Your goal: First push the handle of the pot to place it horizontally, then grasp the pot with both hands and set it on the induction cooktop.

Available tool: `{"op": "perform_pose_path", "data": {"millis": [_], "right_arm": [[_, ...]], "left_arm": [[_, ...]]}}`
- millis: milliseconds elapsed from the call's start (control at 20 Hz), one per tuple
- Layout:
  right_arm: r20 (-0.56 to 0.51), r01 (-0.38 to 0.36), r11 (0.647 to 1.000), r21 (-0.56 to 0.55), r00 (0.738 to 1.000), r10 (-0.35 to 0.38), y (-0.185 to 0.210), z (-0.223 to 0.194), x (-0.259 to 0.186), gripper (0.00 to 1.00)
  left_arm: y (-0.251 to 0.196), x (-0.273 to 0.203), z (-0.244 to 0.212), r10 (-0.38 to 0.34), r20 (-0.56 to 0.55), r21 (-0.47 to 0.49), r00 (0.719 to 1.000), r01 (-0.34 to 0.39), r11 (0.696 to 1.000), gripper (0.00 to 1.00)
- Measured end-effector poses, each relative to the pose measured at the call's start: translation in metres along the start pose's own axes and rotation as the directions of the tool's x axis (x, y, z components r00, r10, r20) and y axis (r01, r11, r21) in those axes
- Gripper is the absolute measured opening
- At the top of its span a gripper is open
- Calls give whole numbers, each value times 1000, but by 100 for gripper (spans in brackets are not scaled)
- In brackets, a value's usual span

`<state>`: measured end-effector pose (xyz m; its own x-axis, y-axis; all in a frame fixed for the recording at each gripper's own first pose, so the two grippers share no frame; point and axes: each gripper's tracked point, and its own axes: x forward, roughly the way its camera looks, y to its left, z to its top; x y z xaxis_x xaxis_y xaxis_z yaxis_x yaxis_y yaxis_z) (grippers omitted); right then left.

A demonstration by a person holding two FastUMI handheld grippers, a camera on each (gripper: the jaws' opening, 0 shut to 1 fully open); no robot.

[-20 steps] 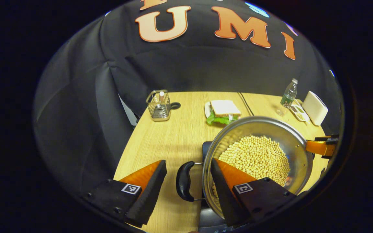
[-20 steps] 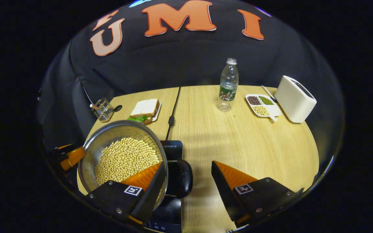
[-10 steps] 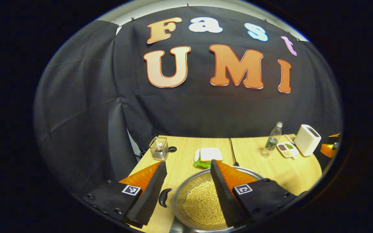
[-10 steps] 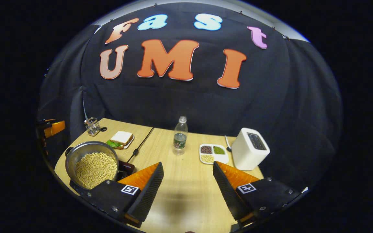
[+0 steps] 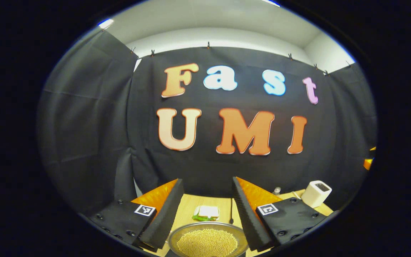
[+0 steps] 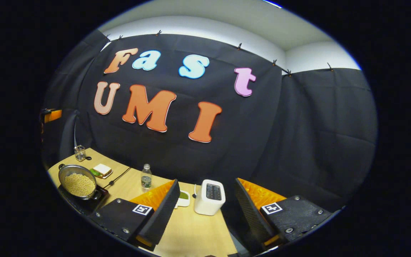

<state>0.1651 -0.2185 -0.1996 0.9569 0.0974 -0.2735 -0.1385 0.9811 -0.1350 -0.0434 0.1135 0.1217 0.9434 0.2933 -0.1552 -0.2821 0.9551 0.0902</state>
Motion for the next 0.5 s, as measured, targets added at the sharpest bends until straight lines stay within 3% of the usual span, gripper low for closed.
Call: {"op": "perform_pose_path", "data": {"millis": [200,250,300,500], "right_arm": [[104,55,998,11,993,-55,-48,49,-34,98],[129,71,997,14,989,-73,-58,61,-42,93],[155,83,996,22,984,-85,-65,75,-49,98],[247,61,994,88,966,-81,-61,128,-73,95]], "left_arm": [[-5,-18,58,-12,109,-14,994,14,1000,88],[-6,-23,71,-18,135,-24,991,21,999,88],[-6,-25,87,-25,160,-39,987,32,999,88],[-10,-43,141,-54,258,-86,965,78,993,89]]}}
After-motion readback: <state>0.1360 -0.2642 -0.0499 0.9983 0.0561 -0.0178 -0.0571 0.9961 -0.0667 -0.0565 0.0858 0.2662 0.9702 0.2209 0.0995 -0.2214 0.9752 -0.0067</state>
